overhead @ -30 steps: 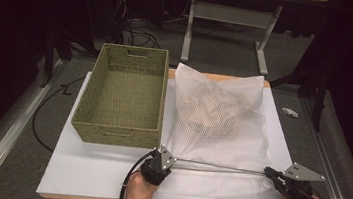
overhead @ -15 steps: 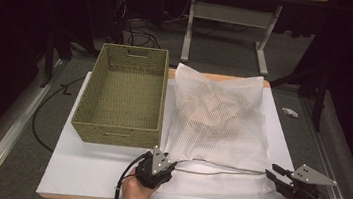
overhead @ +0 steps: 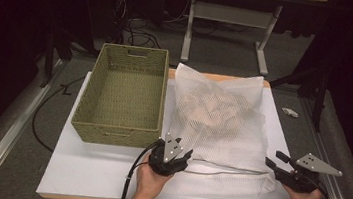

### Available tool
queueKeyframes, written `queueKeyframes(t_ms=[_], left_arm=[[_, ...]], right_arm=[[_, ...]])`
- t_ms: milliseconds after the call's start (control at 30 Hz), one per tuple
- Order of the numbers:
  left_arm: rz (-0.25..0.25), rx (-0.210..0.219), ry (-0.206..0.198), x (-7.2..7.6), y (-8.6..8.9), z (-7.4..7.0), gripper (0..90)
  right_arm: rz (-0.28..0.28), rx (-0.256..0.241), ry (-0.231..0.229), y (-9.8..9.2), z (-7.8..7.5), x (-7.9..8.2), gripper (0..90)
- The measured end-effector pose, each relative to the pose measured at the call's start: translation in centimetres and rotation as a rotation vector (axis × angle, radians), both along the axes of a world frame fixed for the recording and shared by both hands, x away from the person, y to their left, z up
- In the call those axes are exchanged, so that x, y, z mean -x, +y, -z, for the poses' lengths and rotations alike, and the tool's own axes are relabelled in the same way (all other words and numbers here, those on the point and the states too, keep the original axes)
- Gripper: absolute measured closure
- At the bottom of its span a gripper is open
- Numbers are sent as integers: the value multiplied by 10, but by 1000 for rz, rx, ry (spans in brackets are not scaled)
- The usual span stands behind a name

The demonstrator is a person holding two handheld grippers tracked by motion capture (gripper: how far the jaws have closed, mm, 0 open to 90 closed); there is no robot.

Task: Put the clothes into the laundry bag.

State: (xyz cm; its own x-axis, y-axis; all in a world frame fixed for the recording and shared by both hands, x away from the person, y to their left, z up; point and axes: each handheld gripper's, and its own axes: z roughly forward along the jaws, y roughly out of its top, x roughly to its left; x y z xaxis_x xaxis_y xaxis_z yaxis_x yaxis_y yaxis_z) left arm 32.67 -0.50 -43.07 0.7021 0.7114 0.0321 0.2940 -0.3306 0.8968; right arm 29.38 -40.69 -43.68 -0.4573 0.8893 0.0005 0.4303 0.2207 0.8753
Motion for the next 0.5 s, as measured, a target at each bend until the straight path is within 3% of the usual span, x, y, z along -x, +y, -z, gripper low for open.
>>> queueKeyframes(t_ms=[267, 500], left_arm=[[-22, 44, 26, -18, -10, 6, 443], [-38, 72, 45, -30, -13, 13, 442]], right_arm=[[42, -48, 8, 5, 3, -22, 483], [67, -58, 22, 9, 11, -37, 485]])
